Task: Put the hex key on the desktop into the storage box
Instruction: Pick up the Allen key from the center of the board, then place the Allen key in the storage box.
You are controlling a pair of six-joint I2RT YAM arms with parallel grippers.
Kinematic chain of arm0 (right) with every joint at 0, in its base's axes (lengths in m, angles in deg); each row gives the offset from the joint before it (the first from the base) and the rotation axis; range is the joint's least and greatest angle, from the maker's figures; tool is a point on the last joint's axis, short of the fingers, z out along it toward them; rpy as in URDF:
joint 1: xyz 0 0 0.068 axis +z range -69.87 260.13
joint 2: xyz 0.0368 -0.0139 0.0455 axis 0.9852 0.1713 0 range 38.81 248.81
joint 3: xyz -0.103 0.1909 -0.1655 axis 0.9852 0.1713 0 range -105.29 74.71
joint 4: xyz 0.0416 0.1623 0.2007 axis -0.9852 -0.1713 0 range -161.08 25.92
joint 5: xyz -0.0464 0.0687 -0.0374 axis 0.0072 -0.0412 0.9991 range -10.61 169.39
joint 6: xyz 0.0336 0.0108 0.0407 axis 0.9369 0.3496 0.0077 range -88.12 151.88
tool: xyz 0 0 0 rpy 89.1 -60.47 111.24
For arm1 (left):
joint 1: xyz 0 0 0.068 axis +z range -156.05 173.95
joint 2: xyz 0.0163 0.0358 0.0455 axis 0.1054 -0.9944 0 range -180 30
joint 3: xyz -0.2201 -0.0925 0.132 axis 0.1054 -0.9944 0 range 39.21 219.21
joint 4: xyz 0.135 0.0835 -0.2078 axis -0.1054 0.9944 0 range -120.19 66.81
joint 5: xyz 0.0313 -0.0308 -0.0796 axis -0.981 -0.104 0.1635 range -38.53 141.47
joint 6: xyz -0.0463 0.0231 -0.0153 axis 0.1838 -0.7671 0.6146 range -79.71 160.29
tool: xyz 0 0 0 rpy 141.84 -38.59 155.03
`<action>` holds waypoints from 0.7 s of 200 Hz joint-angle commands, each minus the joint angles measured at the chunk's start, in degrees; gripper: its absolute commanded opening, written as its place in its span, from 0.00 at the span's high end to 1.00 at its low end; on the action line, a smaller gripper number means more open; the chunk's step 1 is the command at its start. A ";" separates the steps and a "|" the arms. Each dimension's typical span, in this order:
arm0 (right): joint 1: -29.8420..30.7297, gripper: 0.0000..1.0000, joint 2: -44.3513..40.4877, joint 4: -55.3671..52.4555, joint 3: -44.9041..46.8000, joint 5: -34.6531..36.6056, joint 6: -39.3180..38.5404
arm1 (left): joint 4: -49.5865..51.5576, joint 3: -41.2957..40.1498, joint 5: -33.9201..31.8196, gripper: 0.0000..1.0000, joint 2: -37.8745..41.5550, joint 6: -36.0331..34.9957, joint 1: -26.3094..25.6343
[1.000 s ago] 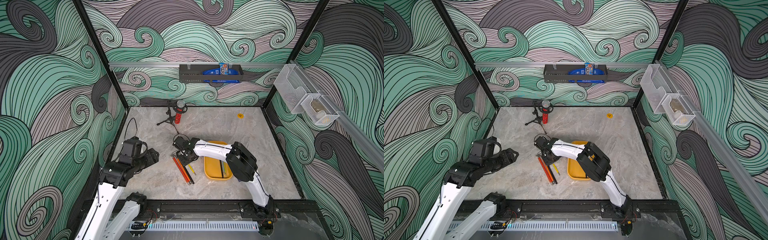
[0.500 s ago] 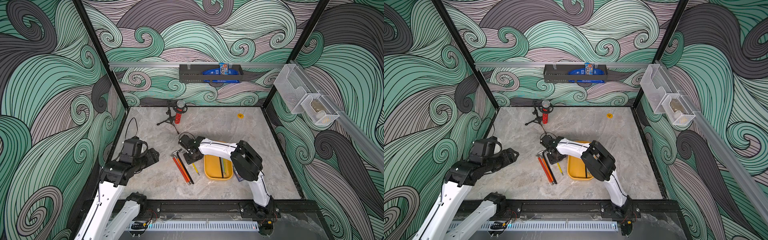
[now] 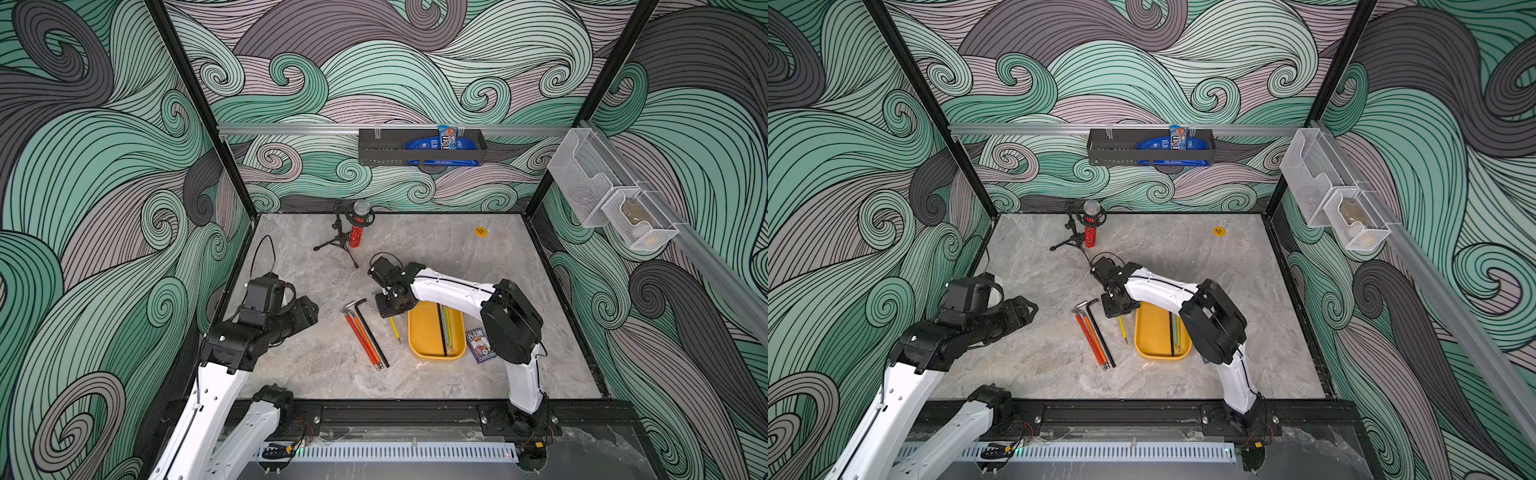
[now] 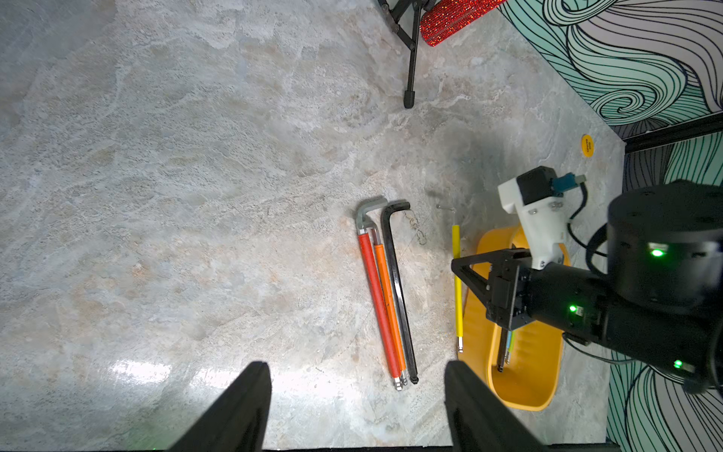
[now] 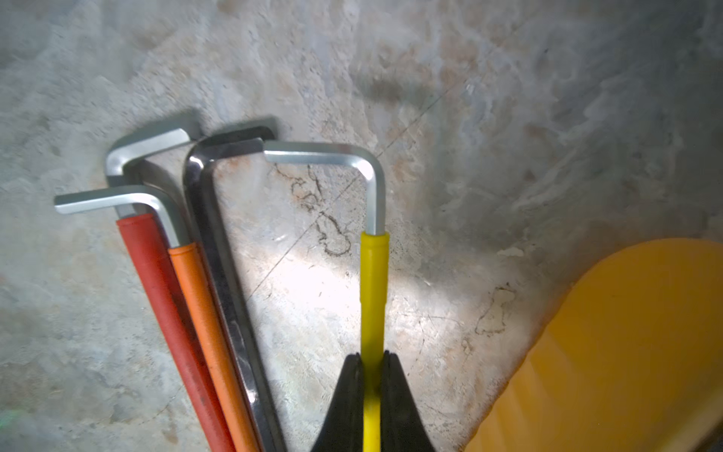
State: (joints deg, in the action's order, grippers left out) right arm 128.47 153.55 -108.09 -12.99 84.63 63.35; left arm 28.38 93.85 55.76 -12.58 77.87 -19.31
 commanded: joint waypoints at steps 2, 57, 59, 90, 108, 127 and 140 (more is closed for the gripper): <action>-0.89 1.00 -3.38 -0.60 -1.50 -0.74 1.81 | -0.99 0.65 0.10 0.27 0.26 -0.05 -0.19; -5.35 1.00 -12.70 -0.98 3.59 0.64 3.87 | -1.25 0.08 0.72 0.27 0.34 -0.26 -0.19; -5.55 1.00 -13.14 -0.97 4.01 0.72 3.87 | -1.24 0.11 0.72 0.27 0.32 -0.28 -0.19; -9.28 1.00 -20.27 -0.93 11.15 0.78 3.88 | -1.42 0.01 1.03 0.27 0.31 -0.23 -0.19; -11.42 1.00 -23.86 -0.96 15.35 0.35 3.67 | -1.50 0.12 1.15 0.27 0.24 -0.12 -0.19; -13.25 1.00 -26.80 -0.99 19.48 0.18 3.18 | -1.45 0.21 1.16 0.27 0.27 -0.05 -0.19; -14.41 1.00 -28.28 -0.93 21.88 -0.08 2.82 | -1.41 0.21 1.16 0.27 0.23 -0.05 -0.19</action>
State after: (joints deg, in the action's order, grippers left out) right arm 115.66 127.98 -108.50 5.42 84.96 66.67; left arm 27.66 93.85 56.35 -12.54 77.87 -19.31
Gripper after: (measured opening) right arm 0.097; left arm 0.727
